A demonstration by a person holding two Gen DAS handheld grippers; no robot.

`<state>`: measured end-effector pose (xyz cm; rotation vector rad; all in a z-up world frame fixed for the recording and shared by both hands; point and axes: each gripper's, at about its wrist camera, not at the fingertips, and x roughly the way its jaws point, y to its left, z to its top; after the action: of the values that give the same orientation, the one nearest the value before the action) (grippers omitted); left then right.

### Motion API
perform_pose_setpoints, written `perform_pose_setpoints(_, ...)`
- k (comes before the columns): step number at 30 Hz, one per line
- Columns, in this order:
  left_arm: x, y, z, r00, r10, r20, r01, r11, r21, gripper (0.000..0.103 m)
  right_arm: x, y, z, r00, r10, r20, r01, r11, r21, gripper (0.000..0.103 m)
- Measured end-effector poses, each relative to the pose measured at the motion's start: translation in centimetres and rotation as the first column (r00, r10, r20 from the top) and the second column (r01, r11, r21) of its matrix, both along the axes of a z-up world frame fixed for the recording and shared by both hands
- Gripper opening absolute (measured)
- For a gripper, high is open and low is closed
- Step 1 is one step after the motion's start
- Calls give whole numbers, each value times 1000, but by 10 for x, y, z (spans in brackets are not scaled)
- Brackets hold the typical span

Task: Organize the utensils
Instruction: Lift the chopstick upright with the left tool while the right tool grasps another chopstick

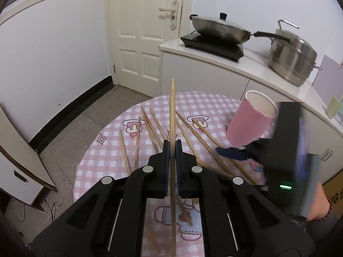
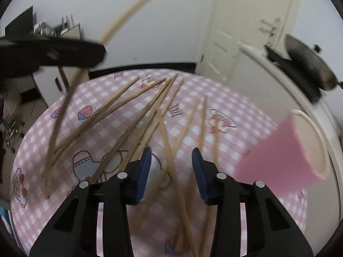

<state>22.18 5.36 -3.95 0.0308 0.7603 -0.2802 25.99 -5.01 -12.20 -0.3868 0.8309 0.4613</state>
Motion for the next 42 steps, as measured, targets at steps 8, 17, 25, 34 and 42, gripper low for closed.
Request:
perform_pose_setpoints(8,3,13,-1,1000,16,-4,-16,1000,-23,6,25,17,-21,996,28,-82,-32,998,-45,21)
perform_pose_setpoints(17,4,13,2,1000,19,-3,-19,999,-36,6,31,15,-11,997,27,-72,-27,1000,-6,5)
perform_pose_setpoints(25,-19,-1,39,996,-31,83,39,994,-100,6,-7,-37,75,996,-20,89,-1,972,235,5)
perform_pose_setpoints(34,-42,-43,100,963,-90,255,138,975,-176,6,-39,-100,146,929,-152,338,1,913,408,5)
perform_pose_setpoints(42,-21,-93,143,912,-52,407,168,952,-256,6,-29,-149,164,768,-313,559,-37,849,527,4)
